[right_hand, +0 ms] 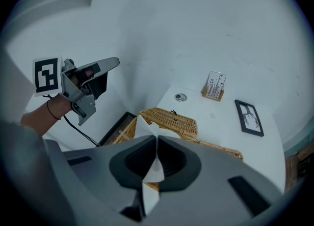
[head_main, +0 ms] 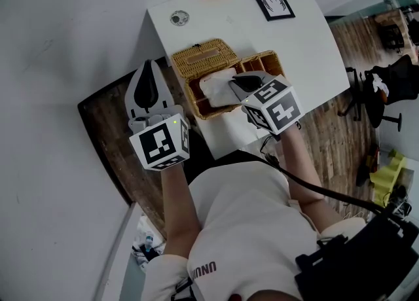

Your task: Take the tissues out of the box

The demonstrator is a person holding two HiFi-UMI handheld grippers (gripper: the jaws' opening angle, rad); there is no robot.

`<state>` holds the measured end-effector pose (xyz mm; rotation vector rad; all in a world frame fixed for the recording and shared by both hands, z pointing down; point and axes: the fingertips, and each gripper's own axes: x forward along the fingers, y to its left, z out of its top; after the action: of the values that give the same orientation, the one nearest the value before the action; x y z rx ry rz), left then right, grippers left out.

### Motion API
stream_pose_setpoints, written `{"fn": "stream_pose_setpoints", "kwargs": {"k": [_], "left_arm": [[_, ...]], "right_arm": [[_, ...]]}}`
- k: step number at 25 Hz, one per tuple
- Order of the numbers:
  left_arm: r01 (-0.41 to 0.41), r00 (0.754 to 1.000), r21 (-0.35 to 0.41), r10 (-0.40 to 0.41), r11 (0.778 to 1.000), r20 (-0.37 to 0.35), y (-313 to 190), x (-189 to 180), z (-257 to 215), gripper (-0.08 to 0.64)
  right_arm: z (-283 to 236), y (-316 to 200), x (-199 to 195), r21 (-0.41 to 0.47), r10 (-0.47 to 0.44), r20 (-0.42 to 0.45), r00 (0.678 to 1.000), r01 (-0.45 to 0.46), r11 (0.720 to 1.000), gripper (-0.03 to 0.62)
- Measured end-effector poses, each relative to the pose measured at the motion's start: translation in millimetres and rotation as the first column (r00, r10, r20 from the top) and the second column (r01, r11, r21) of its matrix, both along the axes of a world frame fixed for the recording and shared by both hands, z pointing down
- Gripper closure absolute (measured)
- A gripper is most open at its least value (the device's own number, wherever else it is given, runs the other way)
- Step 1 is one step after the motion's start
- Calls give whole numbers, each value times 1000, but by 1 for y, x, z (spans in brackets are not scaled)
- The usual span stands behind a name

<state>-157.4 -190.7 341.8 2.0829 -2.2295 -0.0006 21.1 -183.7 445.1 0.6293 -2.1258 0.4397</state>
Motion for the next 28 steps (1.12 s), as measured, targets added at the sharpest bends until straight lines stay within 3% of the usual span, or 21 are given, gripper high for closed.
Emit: {"fn": "stream_pose_setpoints", "kwargs": {"k": [28], "left_arm": [[2,1000,32,-3,999,31,11,0,-17,551]], "right_arm": [[-47,-7,0,116,13,55,998,-19,993,571]]}}
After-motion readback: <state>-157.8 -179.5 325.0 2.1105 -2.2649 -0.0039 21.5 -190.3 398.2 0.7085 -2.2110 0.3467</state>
